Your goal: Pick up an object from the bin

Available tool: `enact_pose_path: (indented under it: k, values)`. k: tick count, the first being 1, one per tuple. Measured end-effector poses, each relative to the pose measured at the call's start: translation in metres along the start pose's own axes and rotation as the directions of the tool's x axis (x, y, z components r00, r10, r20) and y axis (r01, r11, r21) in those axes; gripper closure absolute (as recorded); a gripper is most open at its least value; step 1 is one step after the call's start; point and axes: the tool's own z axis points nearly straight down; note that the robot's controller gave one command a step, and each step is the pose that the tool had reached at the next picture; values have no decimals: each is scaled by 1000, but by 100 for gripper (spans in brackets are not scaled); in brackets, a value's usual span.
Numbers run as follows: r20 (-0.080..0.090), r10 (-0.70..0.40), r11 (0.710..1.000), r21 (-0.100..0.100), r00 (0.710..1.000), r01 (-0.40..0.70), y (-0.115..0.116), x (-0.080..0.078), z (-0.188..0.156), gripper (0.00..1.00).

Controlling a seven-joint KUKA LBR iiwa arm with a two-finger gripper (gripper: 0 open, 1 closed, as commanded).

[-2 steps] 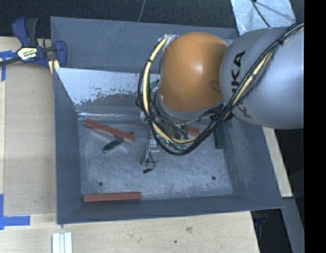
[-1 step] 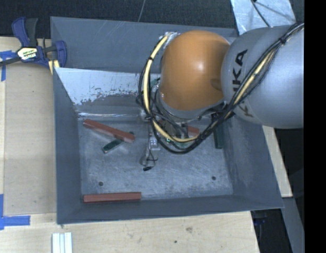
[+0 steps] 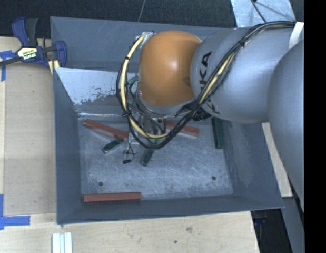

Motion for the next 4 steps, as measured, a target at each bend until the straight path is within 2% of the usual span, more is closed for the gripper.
enact_pose_path:
  k: [1, 2, 3, 4]
  values:
    - [-5, -1, 1000, 1, 1000, 1, 7, -33, 69, 0]
    - [-7, -185, 983, 0, 983, 185, -10, -60, 118, 100]
    - [-7, -185, 983, 0, 983, 185, -10, -60, 118, 100]
    - [-9, -210, 978, 1, 978, 210, -47, -73, -22, 100]
